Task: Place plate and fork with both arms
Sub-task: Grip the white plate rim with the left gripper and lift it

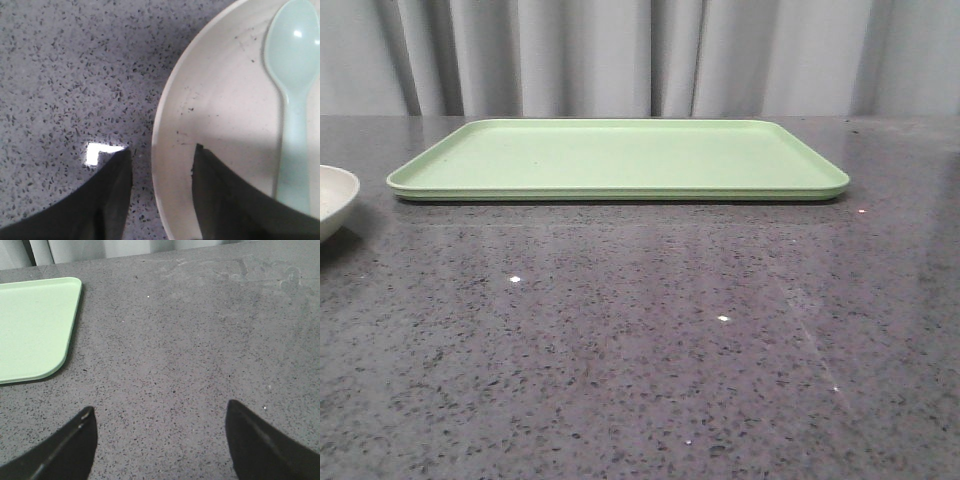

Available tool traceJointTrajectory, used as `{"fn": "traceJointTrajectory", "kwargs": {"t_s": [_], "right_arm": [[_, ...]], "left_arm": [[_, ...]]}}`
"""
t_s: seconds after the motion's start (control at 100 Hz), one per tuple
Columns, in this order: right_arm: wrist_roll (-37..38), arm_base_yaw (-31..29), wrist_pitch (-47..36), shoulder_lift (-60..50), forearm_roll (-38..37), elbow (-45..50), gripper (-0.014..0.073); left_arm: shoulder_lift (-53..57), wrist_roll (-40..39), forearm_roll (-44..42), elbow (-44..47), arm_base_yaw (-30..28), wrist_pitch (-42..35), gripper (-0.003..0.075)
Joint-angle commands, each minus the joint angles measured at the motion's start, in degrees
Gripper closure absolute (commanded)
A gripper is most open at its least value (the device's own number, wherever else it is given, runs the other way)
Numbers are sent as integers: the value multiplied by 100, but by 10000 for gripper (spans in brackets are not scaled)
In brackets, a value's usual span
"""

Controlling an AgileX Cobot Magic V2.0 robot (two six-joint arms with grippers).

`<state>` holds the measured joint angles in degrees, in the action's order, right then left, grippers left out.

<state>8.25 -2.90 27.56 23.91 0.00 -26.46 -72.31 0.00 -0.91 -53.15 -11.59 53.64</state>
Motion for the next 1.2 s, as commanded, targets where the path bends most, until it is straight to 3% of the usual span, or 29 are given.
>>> {"fn": "traceJointTrajectory", "kwargs": {"t_s": [0.0, 0.41, 0.85, 1.19], "right_arm": [[-66, 0, -419, 76, 0, -207, 52], [-66, 0, -405, 76, 0, -207, 52], [-66, 0, -404, 76, 0, -200, 52], [-66, 0, -404, 76, 0, -200, 52]], "left_arm": [[-9, 31, 0, -186, -20, -225, 435], [-314, 82, -2, -186, -20, -287, 447], [-314, 82, 21, -186, -20, -193, 739], [-304, 222, 202, -222, -20, 75, 741]]}}
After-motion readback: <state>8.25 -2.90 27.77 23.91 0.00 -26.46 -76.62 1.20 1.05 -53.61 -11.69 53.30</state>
